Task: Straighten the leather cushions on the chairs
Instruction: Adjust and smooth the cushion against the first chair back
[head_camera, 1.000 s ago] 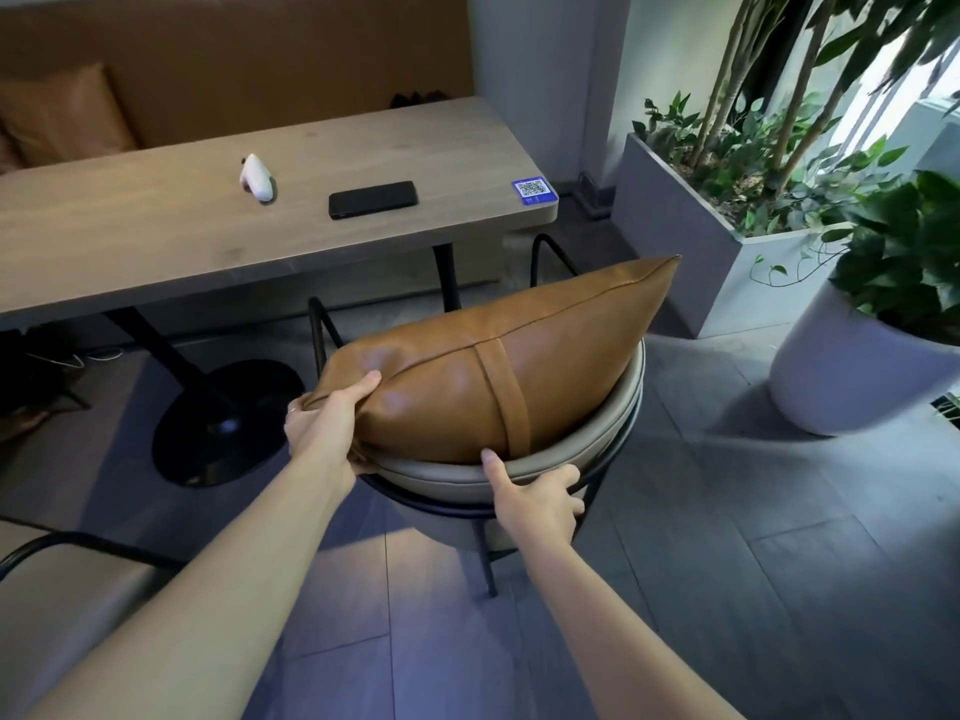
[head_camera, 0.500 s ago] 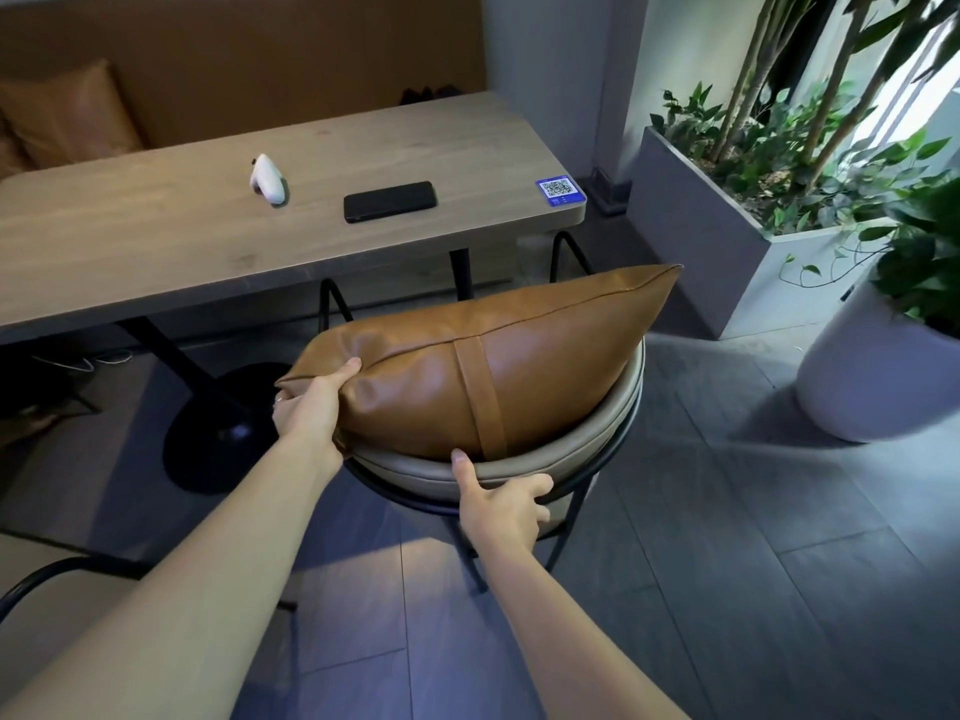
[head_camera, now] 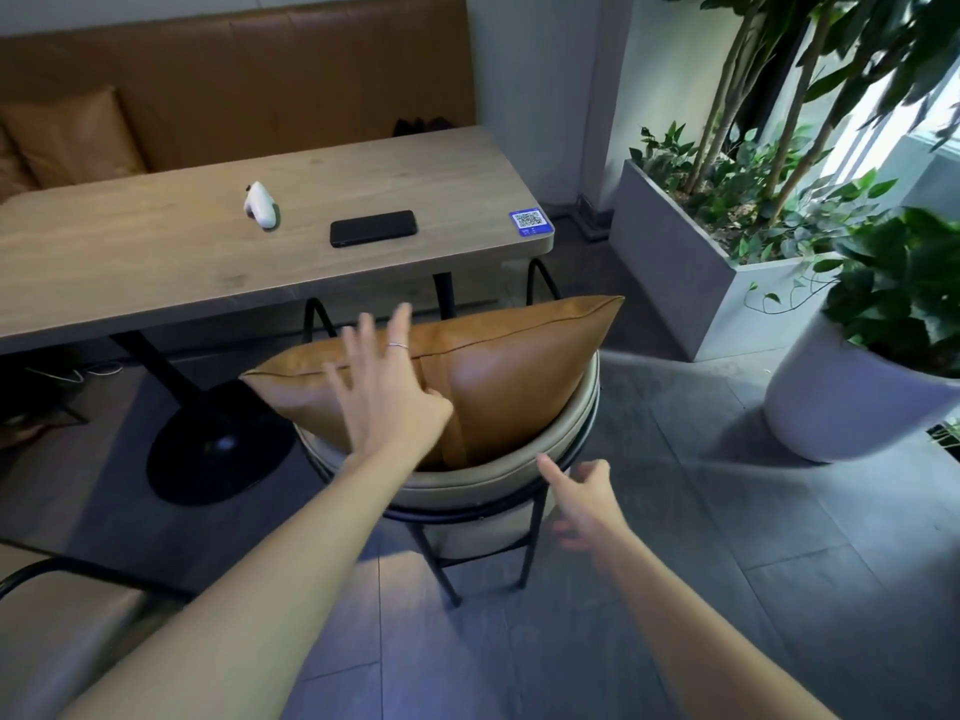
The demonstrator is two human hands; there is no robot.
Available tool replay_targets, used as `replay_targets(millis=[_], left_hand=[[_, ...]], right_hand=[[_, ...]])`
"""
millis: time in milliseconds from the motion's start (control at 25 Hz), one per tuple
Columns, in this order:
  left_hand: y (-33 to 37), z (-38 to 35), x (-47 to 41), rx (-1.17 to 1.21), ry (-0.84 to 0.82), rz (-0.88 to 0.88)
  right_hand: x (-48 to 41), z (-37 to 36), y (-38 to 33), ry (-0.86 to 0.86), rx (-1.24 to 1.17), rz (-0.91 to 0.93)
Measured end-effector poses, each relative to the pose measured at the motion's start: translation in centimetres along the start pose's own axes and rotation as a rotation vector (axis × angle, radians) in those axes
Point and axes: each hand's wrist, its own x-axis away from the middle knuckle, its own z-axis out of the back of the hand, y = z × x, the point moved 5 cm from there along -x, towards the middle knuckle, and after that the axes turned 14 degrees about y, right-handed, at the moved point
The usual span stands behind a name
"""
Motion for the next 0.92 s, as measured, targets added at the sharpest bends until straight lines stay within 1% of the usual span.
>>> replay_targets(millis=[80,120,240,320,440,520,600,760,920], left_hand=[[4.0,-2.1,1.4,-0.057,-0.127,-0.172],[5.2,-3.2,1.7,-0.099,-0.179,-0.222],[6.3,-5.8,2.0,-0.206,-0.287,-0.233],[6.2,-6.9,2.2,-0.252,-0.275,-0.220],[6.6,-7.1,1.6,-0.327,-0.173,-0.232],[7.1,-7.0,0.5,-0.417,-0.130,-0.273],[7.4,-7.2,-0.2,-0.444,-0.141,-0.292],[7.3,-8.3,-0.2,-0.393,-0.227,-0.221],[7.4,-8.3,-0.4,-0.408,-0.246,-0.208]], right_hand=[[-2.0,1.8,-1.4,-0.021,-0.018,0.003],[-2.7,2.3,-2.0,-0.047,-0.016,0.002],[-4.0,2.2,-3.3,-0.136,0.032,-0.029],[-4.8,1.1,-3.8,-0.175,0.078,-0.048],[-5.9,-0.7,-4.4,-0.140,0.048,-0.061],[-6.5,-1.1,-4.3,-0.110,0.006,-0.061],[-6.8,-1.0,-4.2,-0.086,-0.019,-0.058],[-7.2,-0.4,-4.0,-0.066,-0.030,-0.063],[-7.3,-0.3,-3.5,-0.138,0.003,-0.017]])
